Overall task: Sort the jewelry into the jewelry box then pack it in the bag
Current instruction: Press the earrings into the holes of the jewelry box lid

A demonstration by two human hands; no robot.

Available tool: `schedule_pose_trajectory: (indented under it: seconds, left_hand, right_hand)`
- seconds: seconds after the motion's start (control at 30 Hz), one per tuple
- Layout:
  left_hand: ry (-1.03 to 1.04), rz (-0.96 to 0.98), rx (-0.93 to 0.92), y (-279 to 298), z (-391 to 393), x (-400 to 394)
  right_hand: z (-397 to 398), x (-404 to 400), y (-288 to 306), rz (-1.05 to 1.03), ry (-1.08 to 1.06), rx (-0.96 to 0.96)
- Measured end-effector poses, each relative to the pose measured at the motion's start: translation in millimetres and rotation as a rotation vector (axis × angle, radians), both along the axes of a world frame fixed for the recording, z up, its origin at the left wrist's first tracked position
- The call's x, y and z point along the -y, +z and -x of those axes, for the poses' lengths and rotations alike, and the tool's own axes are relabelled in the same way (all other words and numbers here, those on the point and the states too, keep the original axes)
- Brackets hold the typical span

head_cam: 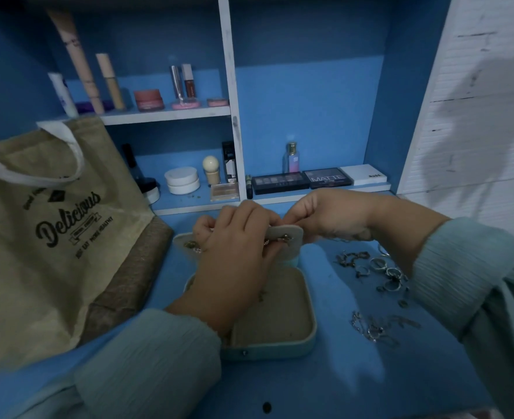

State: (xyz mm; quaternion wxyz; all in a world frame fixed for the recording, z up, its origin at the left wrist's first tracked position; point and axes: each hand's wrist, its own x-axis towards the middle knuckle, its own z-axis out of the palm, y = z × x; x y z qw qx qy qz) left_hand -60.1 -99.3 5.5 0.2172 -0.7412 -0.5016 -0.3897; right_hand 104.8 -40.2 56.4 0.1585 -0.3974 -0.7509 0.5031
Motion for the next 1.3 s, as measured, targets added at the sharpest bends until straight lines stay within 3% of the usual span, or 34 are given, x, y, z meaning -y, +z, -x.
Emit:
schedule_pose_trajectory:
  seconds: [0.23, 0.47, 0.67, 0.9, 1.07, 1.3]
  left_hand:
    - [0.049, 0.074, -0.018, 10.3, 1.0, -26.8]
    - [0.086, 0.280, -0.060, 16.7, 5.6, -46.6]
    - [-0.019, 0.495, -0.050, 19.6, 13.6, -60.1]
    - [-0.037, 0.610, 0.033, 16.4, 42.8, -42.6]
    - [-0.008, 0.799, -0.193, 8.3, 45.9, -15.7]
    - [0.026, 0.711, -0.398, 15.1, 37.9, -3.7]
  right_hand:
    - [-8.7, -4.9, -12.7, 0.214, -0.190, -0.330]
    - [-4.5, -8.0, -24.0, 0.147, -0.299, -0.339]
    - [6.8, -13.4, -30.6, 0.173, -0.457, -0.418]
    - [16.4, -21.5, -40.9, 0.195, -0.534, -0.332]
    - [20.0, -24.7, -44.3, 0.133, -0.582, -0.231]
    - [22.0, -22.0, -46.5, 0.109, -0.611, -0.210]
